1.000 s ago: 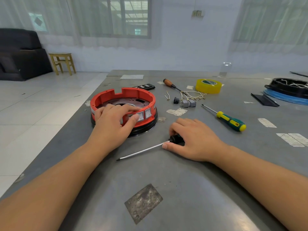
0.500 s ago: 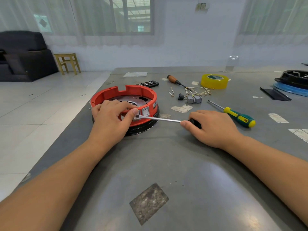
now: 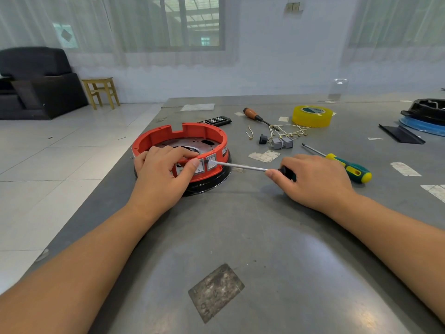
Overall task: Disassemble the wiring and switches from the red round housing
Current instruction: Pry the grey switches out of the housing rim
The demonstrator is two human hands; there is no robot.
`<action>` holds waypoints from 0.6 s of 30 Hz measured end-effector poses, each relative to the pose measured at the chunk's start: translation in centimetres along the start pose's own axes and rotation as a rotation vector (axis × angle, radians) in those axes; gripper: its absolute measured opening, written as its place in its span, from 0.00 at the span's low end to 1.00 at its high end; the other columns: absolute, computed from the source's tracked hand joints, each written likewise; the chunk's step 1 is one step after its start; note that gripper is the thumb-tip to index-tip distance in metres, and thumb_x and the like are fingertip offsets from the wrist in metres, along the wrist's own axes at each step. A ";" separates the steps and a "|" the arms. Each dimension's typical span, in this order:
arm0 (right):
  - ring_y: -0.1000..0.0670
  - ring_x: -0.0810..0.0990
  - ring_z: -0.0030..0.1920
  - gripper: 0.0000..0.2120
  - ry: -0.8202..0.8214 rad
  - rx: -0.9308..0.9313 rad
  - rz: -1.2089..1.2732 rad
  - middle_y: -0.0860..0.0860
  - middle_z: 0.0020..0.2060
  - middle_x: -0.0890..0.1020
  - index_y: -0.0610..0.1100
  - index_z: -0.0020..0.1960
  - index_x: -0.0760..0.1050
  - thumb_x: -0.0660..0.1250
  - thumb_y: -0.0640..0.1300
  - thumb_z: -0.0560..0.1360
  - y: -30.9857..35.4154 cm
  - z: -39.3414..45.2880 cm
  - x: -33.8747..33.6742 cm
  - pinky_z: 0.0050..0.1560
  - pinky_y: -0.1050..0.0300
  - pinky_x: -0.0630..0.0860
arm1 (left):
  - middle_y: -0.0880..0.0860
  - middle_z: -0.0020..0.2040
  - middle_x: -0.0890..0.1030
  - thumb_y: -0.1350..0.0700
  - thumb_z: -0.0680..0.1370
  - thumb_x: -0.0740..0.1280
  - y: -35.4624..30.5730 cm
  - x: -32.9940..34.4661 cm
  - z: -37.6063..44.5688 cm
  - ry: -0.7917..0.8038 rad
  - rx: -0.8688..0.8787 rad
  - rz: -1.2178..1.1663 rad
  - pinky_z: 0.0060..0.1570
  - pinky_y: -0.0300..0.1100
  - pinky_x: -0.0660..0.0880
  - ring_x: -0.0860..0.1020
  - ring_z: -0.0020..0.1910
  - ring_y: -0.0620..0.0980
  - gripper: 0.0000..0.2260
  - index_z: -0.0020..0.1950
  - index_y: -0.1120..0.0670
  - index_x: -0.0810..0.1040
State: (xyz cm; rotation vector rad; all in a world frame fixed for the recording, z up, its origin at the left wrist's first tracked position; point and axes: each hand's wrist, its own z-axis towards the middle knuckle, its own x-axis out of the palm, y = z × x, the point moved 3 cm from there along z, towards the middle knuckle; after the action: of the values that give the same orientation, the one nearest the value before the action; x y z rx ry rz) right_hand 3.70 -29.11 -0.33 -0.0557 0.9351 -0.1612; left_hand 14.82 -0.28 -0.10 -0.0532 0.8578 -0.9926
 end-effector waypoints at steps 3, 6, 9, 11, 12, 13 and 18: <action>0.51 0.74 0.34 0.28 -0.047 -0.018 -0.038 0.56 0.33 0.74 0.54 0.39 0.70 0.45 0.73 0.79 0.3 0.0 -0.6 0.28 0.60 0.68 | 0.39 0.51 0.80 0.46 0.84 0.68 -0.1 0.0 0.1 0.004 -0.017 -0.008 0.66 0.49 0.58 0.71 0.59 0.45 0.07 0.59 0.42 0.84; 0.51 0.73 0.32 0.26 -0.069 -0.045 -0.057 0.56 0.32 0.74 0.55 0.38 0.69 0.46 0.71 0.79 0.7 0.1 -1.2 0.27 0.63 0.64 | 0.40 0.53 0.79 0.45 0.83 0.67 -0.2 -0.1 0.2 0.030 -0.040 -0.005 0.70 0.54 0.59 0.71 0.63 0.48 0.09 0.60 0.43 0.84; 0.50 0.75 0.33 0.26 -0.044 -0.082 -0.053 0.56 0.31 0.74 0.53 0.38 0.69 0.46 0.70 0.80 1.1 0.0 -1.3 0.27 0.61 0.63 | 0.41 0.54 0.78 0.47 0.83 0.67 -0.3 -0.1 0.2 0.054 -0.037 0.008 0.72 0.57 0.59 0.72 0.65 0.50 0.09 0.60 0.45 0.84; 0.50 0.74 0.32 0.26 -0.045 -0.089 -0.064 0.56 0.30 0.74 0.53 0.38 0.69 0.46 0.70 0.80 1.1 0.0 -1.4 0.27 0.61 0.61 | 0.41 0.53 0.78 0.49 0.83 0.68 -0.3 0.0 0.3 0.066 -0.038 0.009 0.72 0.58 0.59 0.72 0.65 0.51 0.08 0.60 0.46 0.83; 0.51 0.73 0.31 0.27 -0.043 -0.090 -0.079 0.56 0.30 0.74 0.53 0.38 0.68 0.44 0.71 0.79 1.2 0.1 -1.4 0.27 0.62 0.59 | 0.41 0.54 0.78 0.49 0.83 0.68 -0.3 0.0 0.3 0.070 -0.041 0.007 0.72 0.57 0.59 0.72 0.65 0.52 0.08 0.61 0.46 0.82; 0.51 0.72 0.31 0.27 -0.035 -0.090 -0.100 0.56 0.29 0.73 0.54 0.38 0.67 0.43 0.72 0.79 1.2 0.3 -1.4 0.27 0.62 0.58 | 0.41 0.54 0.78 0.49 0.83 0.68 -0.3 0.0 0.3 0.071 -0.042 -0.001 0.72 0.56 0.58 0.72 0.65 0.51 0.07 0.61 0.45 0.81; 0.50 0.70 0.33 0.27 0.048 -0.079 -0.157 0.54 0.31 0.73 0.52 0.40 0.65 0.47 0.73 0.78 1.2 1.3 0.0 0.29 0.56 0.63 | 0.40 0.54 0.78 0.50 0.82 0.70 -0.3 -0.2 0.2 0.089 -0.007 -0.054 0.68 0.49 0.57 0.70 0.61 0.45 0.09 0.59 0.38 0.75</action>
State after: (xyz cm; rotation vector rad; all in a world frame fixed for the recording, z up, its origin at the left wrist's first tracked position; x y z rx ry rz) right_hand 4.88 -27.95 0.26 -0.1986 0.9850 -0.2717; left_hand 14.67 -0.35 0.24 -0.0382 0.9457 -1.0484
